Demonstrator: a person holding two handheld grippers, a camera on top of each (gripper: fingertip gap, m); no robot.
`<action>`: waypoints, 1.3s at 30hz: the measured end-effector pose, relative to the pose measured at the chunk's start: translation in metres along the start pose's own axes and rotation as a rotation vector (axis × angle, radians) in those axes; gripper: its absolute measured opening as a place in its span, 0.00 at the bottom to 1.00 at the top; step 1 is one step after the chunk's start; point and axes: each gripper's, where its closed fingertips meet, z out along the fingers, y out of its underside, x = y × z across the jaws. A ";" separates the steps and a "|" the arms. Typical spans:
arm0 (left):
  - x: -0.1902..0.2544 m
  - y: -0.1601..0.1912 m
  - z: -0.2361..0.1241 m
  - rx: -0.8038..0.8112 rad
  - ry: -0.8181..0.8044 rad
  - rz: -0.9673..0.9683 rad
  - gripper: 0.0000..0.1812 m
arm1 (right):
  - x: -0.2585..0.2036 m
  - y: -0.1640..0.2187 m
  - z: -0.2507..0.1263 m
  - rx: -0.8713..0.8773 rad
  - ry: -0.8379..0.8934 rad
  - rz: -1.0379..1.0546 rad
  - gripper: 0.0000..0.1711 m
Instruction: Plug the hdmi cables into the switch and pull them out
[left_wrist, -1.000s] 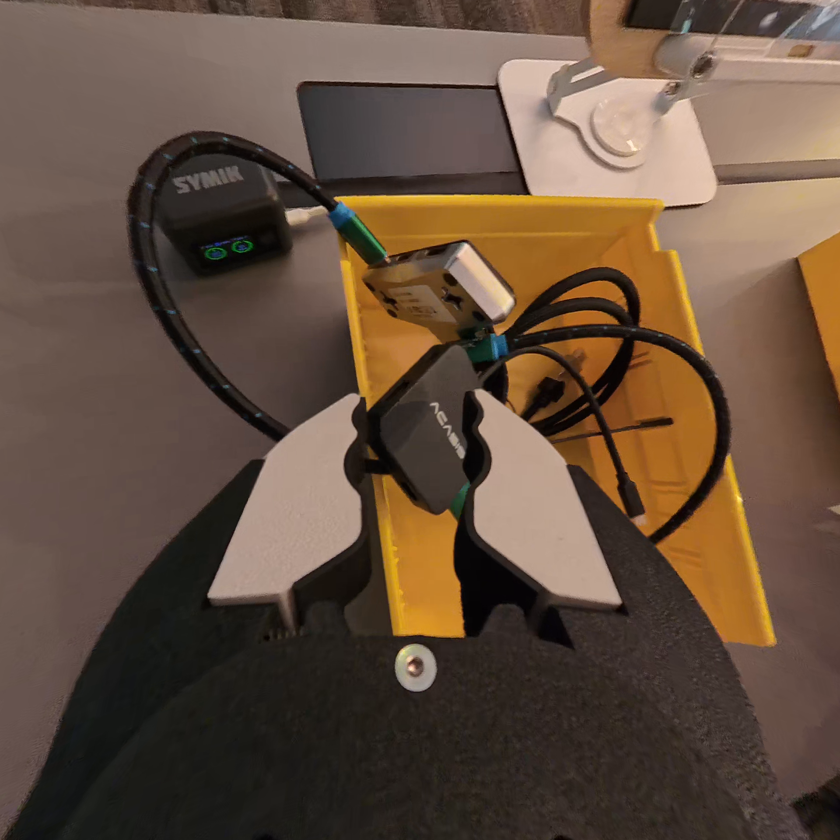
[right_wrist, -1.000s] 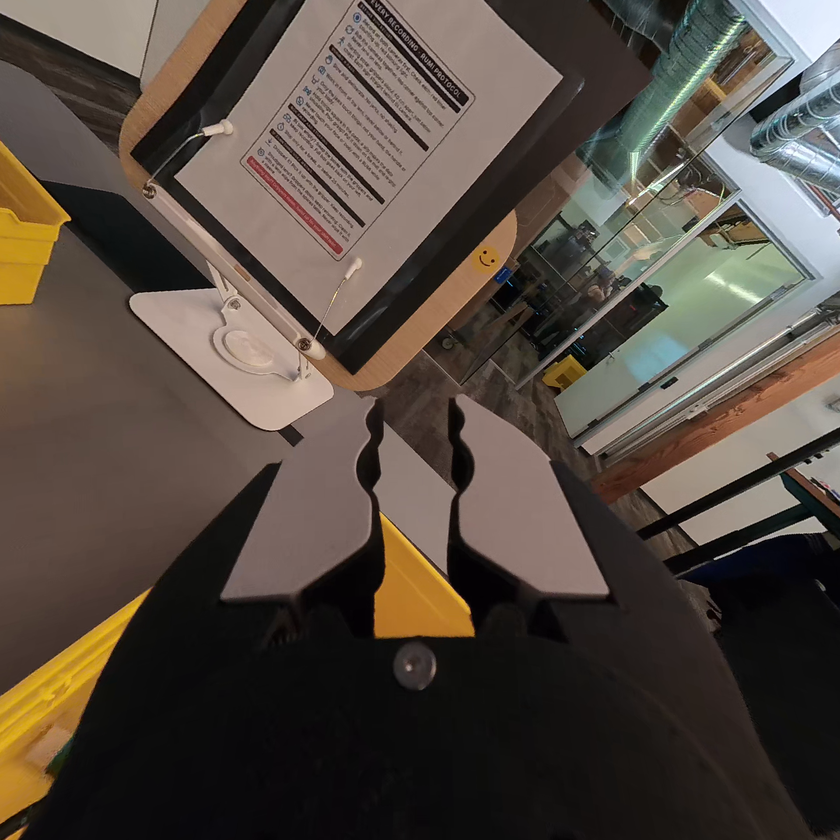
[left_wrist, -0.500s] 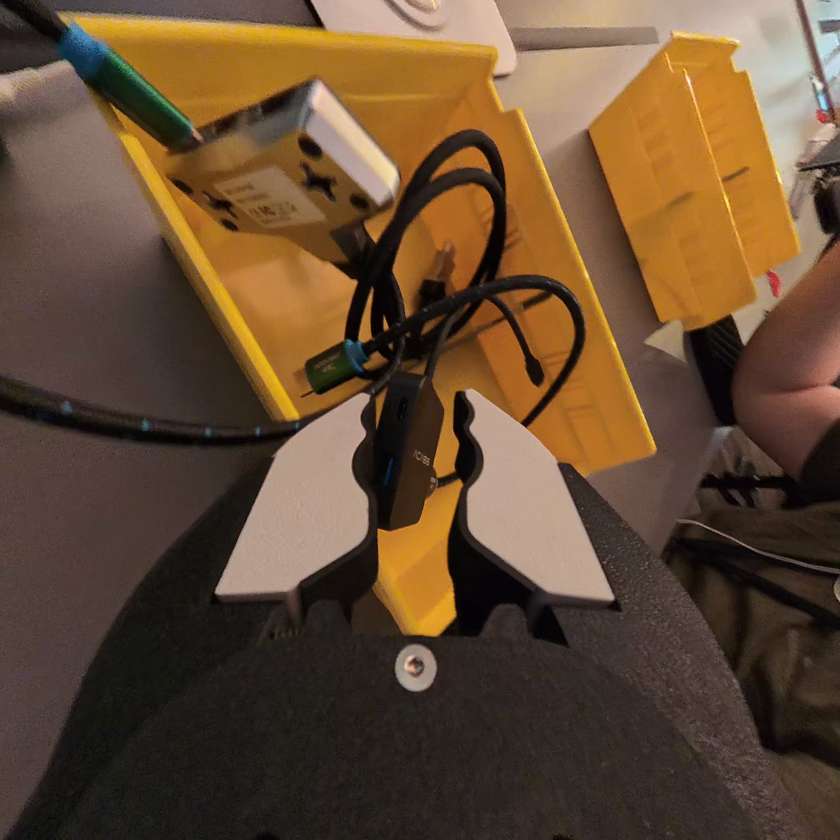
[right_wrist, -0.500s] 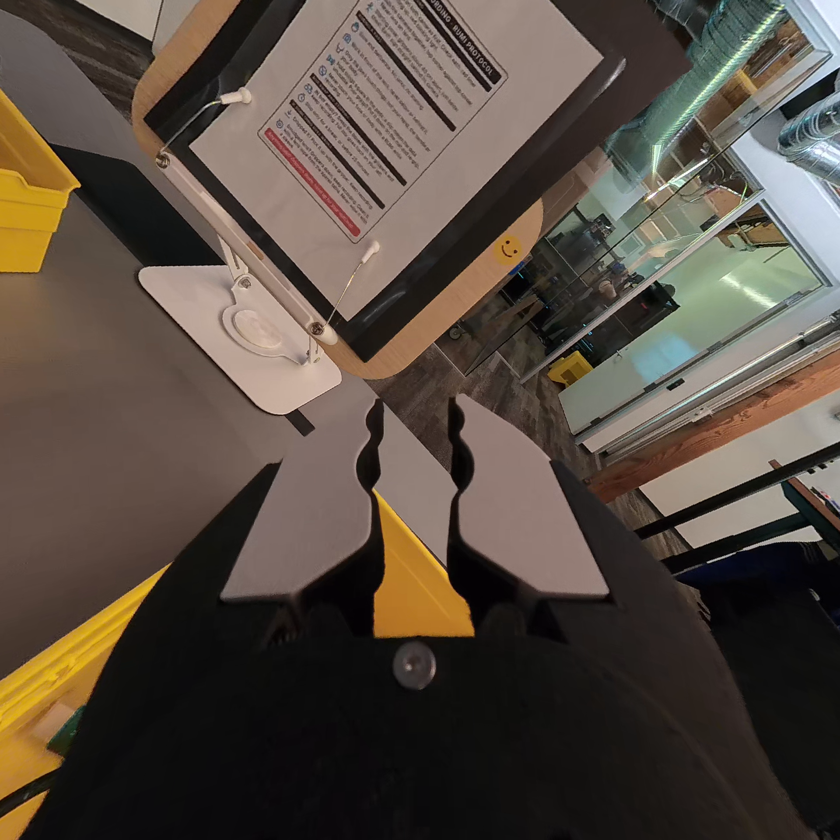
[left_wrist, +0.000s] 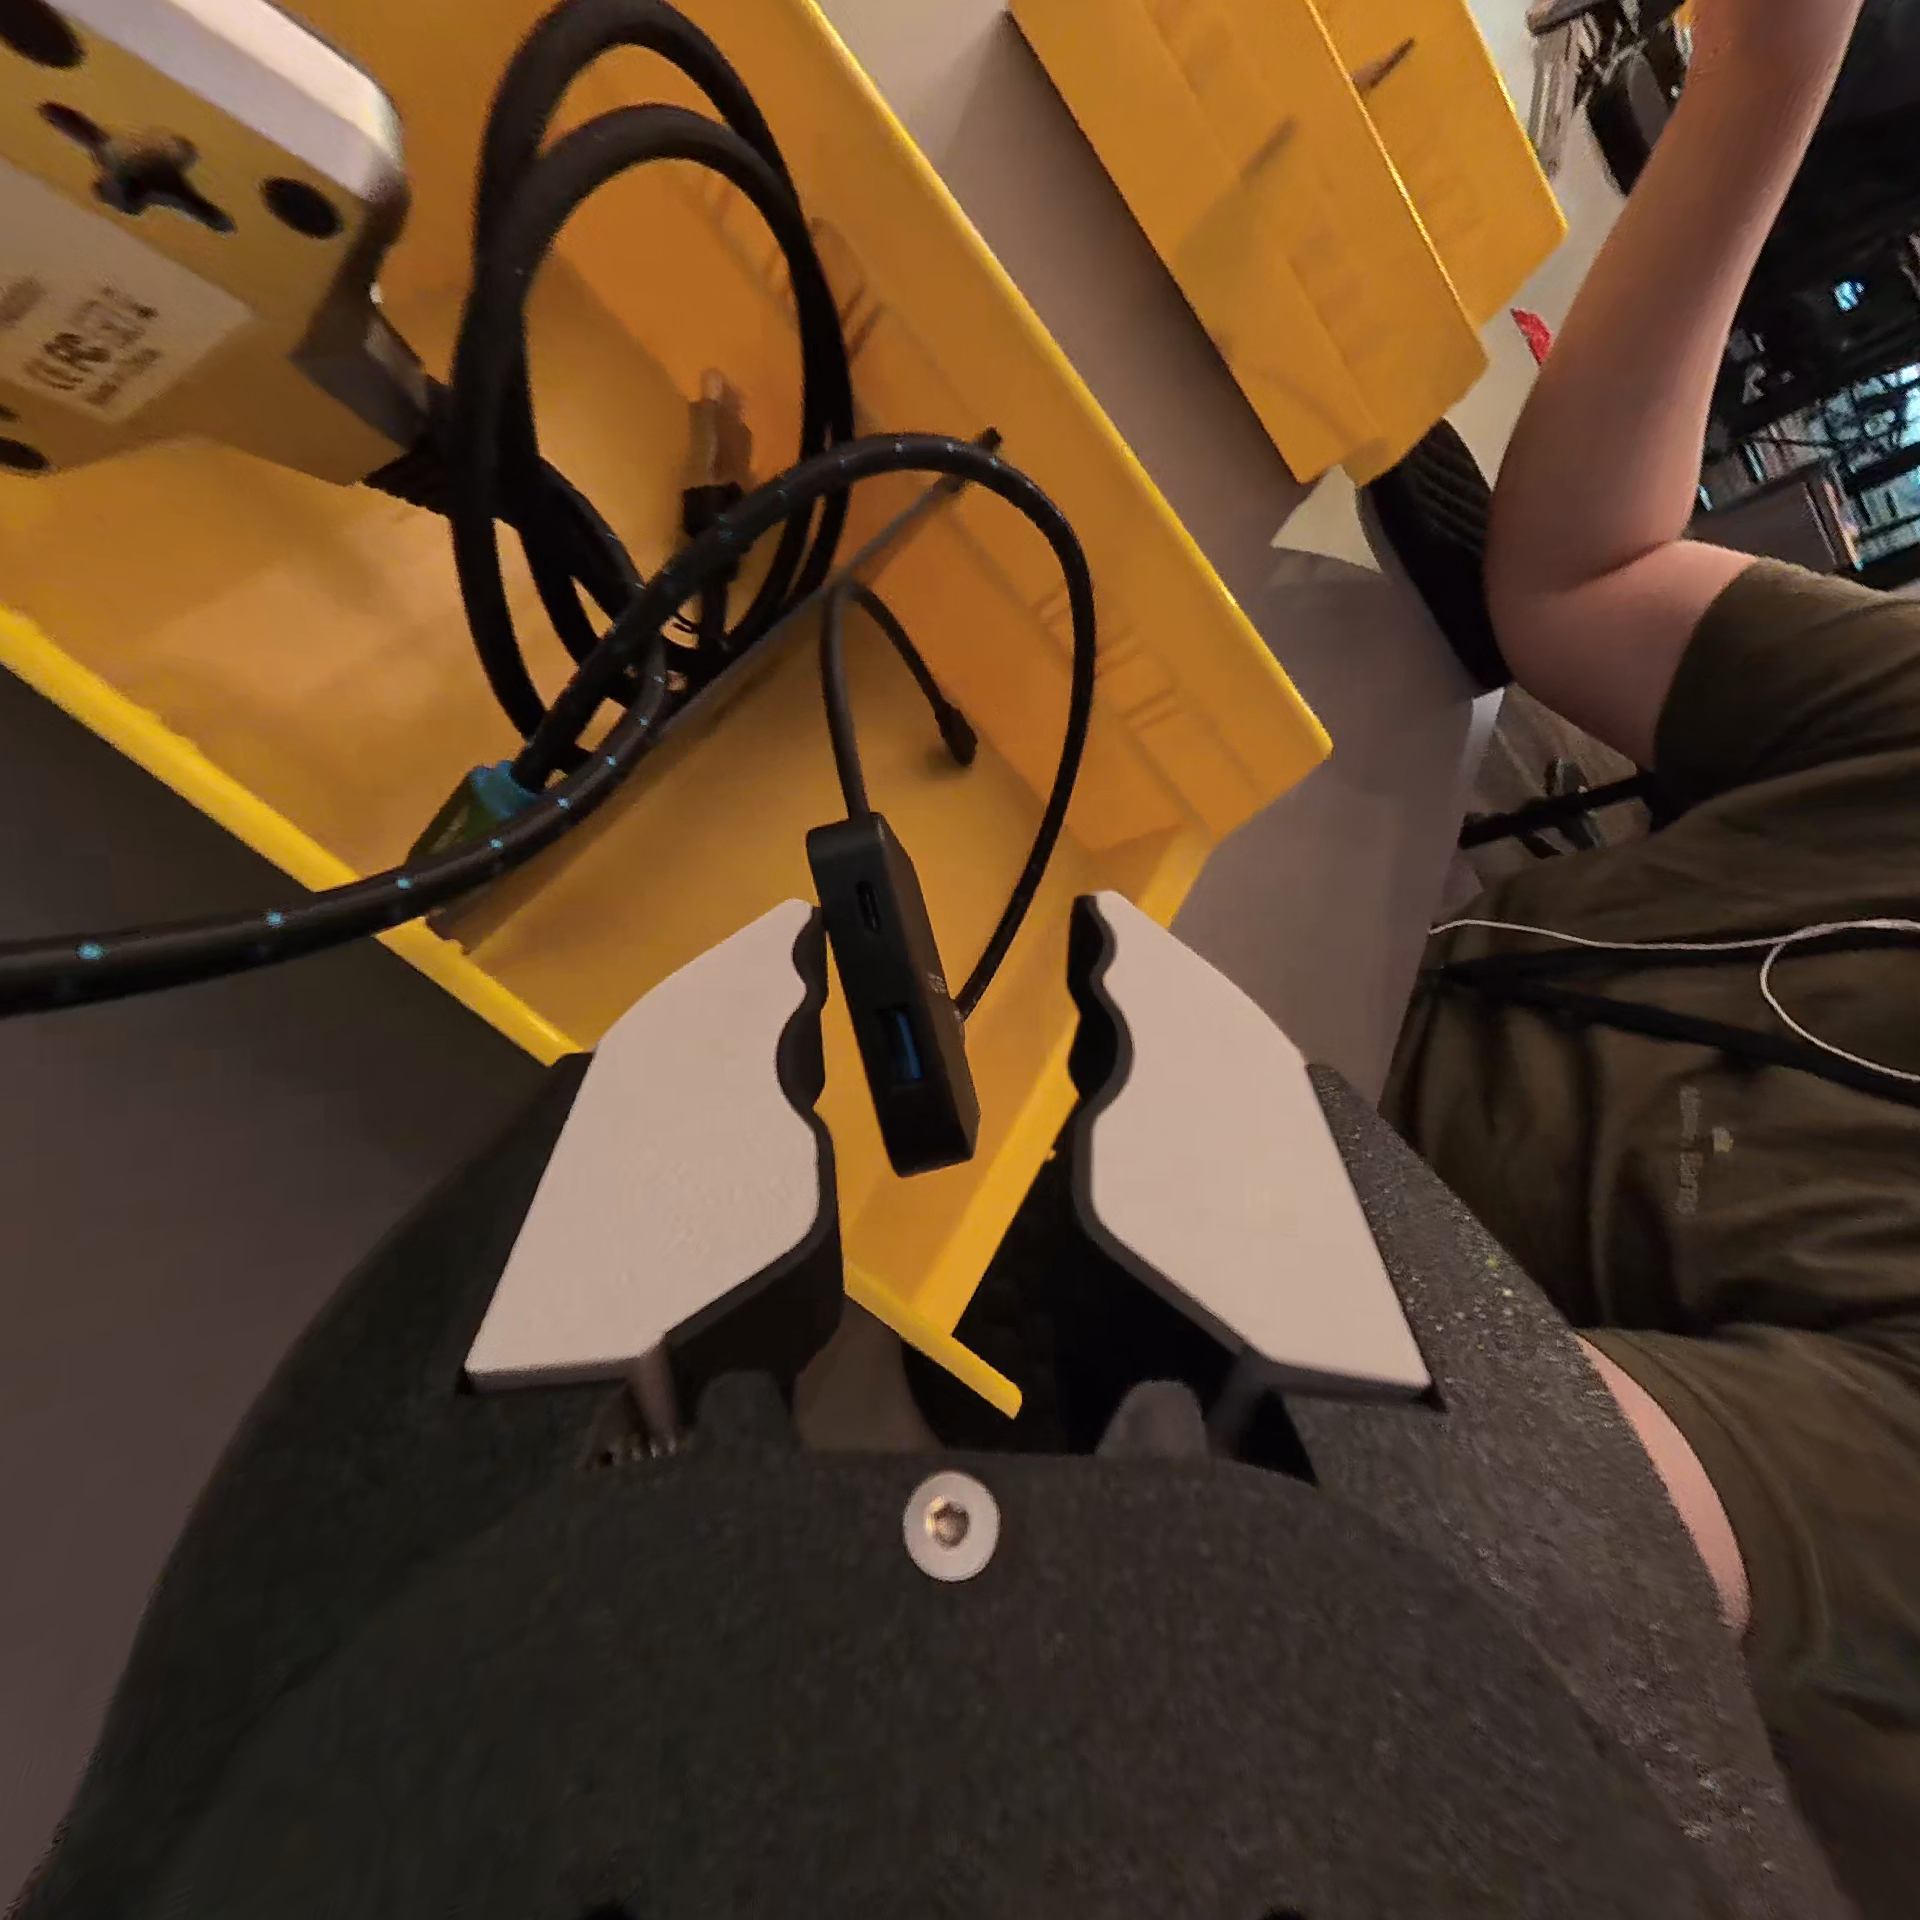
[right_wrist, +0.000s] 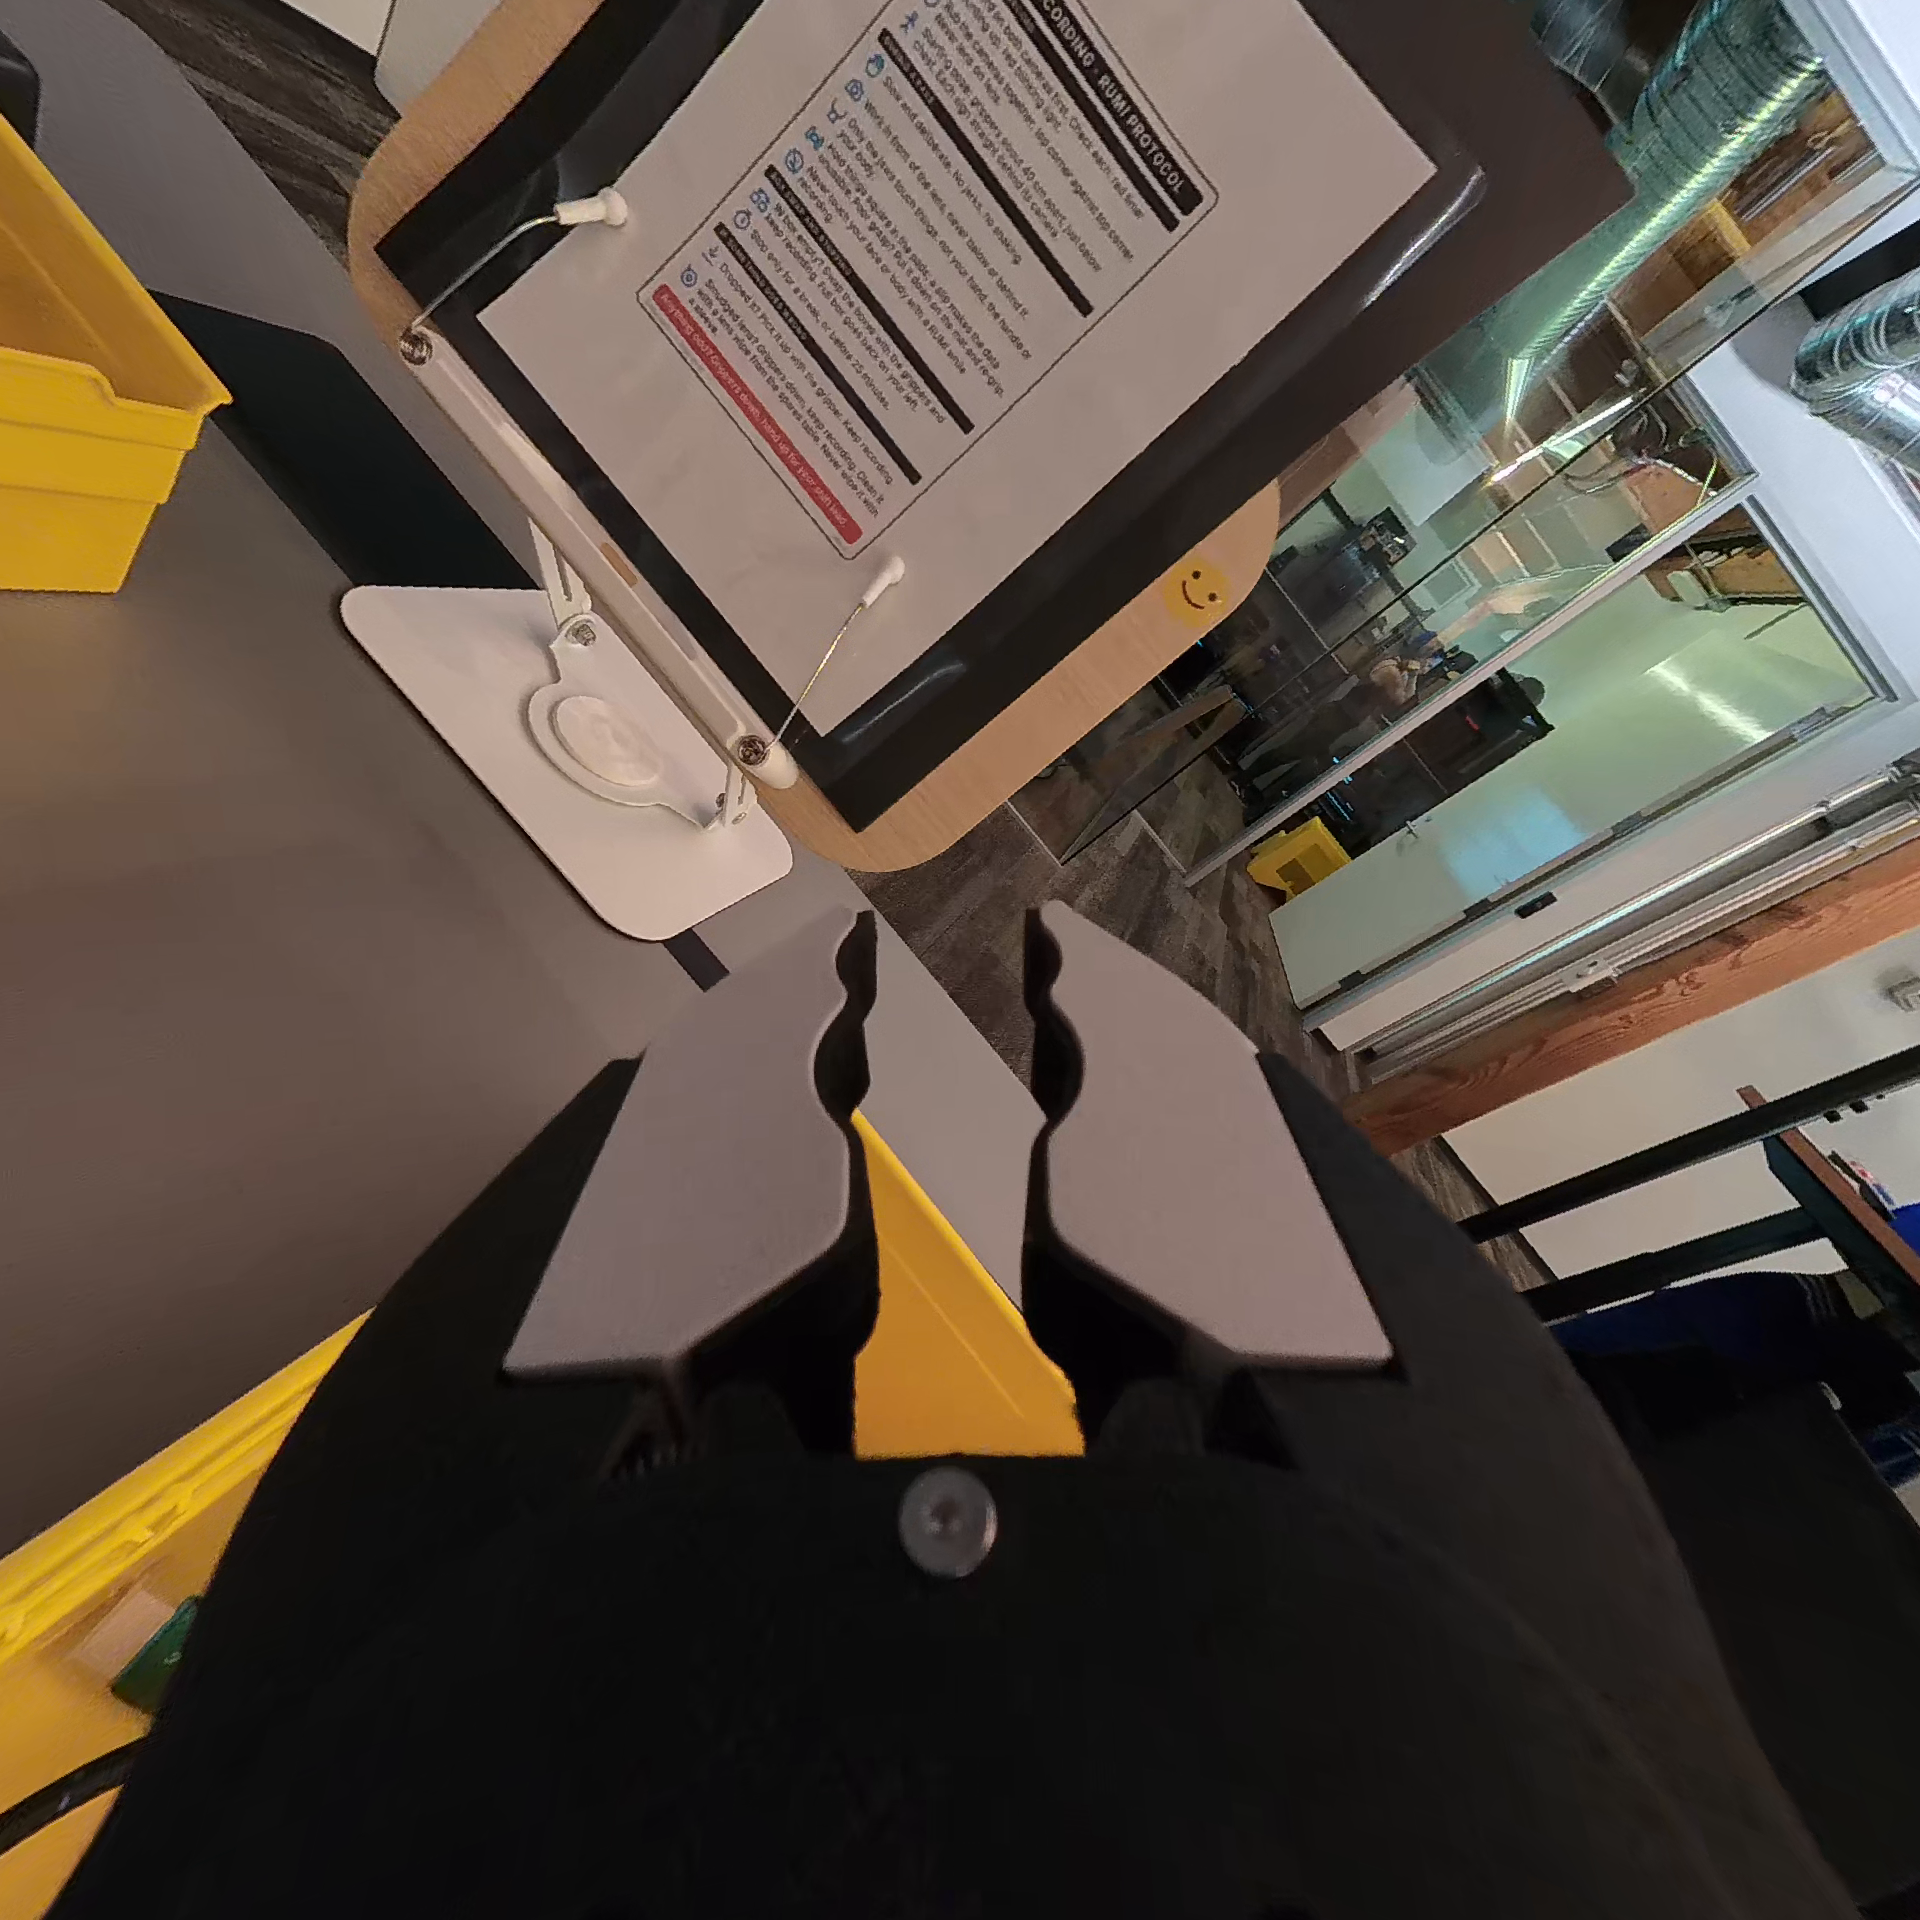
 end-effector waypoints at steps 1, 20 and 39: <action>0.001 0.002 0.002 -0.017 -0.001 -0.004 0.24 | 0.000 0.000 0.000 -0.001 -0.002 -0.001 0.16; -0.014 -0.004 0.008 -0.185 -0.246 -0.130 0.09 | -0.001 -0.001 -0.004 -0.009 -0.005 -0.041 0.16; 0.050 -0.050 -0.024 -0.033 -0.570 0.183 0.08 | -0.040 -0.010 0.013 0.000 -0.084 -0.032 0.16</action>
